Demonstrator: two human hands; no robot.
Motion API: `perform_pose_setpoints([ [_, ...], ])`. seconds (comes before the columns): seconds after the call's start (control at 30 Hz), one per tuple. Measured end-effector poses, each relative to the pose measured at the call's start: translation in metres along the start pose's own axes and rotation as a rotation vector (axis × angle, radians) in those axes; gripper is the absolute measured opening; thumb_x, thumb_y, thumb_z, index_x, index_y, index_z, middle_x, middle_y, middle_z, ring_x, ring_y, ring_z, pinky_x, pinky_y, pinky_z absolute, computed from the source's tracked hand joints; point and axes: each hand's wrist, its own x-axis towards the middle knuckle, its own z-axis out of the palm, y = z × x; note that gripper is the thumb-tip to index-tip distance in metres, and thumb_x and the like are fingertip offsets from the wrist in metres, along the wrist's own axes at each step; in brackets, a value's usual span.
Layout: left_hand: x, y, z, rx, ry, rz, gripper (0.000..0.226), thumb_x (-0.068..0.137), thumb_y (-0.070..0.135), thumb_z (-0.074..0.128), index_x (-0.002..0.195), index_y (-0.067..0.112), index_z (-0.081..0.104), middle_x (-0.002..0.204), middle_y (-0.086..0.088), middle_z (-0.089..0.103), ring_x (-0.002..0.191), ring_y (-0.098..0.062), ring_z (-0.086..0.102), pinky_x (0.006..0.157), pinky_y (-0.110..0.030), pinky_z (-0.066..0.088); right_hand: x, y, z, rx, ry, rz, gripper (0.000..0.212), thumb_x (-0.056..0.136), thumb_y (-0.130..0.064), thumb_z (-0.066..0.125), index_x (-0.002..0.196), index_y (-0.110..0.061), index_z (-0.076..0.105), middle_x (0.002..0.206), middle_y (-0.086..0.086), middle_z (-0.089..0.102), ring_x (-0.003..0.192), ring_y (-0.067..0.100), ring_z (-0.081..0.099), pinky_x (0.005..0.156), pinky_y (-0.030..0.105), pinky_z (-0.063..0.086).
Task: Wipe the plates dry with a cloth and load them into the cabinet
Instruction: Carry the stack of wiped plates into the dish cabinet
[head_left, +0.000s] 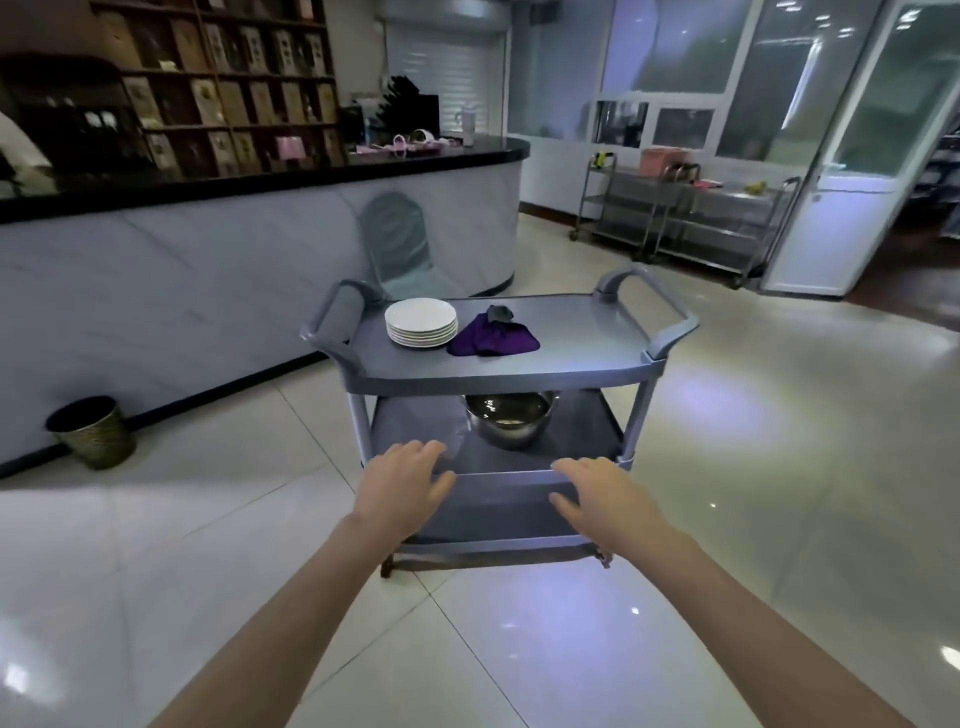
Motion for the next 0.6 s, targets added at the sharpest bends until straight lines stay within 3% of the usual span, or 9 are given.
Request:
perform_pose_setpoints([
  [0.27,0.171,-0.07,0.054,-0.014,0.0,-0.108,0.042,0.097,0.046,0.048,0.134,0.026,0.051,0.121,0.002,0.062,0.109,-0.021,0.059,0.078,-0.034,0.048,0.203,0.015,0.023,0.006,-0.008,-0.095,0.044,0.098,-0.045,0.049,0.139,-0.028,0.049,0.129,-0.004,0.062,0.116,0.019,0.056,0.088,0.035,0.052],
  [0.47,0.305,-0.147,0.088,-0.061,-0.03,-0.2,0.047,0.098,0.048,0.047,0.14,0.027,0.046,0.134,0.001,0.056,0.12,-0.023,0.054,0.085,-0.038,0.047,0.367,0.012,0.035,0.078,-0.03,-0.084,0.048,0.1,-0.045,0.048,0.145,-0.027,0.045,0.142,-0.004,0.055,0.131,0.019,0.048,0.097,0.037,0.046],
  [0.6,0.377,-0.19,0.108,-0.116,-0.087,-0.25,0.051,0.099,0.049,0.045,0.145,0.028,0.039,0.14,0.002,0.048,0.128,-0.021,0.047,0.094,-0.04,0.047,0.461,0.006,0.047,0.154,-0.036,-0.091,0.049,0.101,-0.044,0.047,0.147,-0.028,0.04,0.142,-0.002,0.052,0.128,0.021,0.047,0.097,0.037,0.046],
])
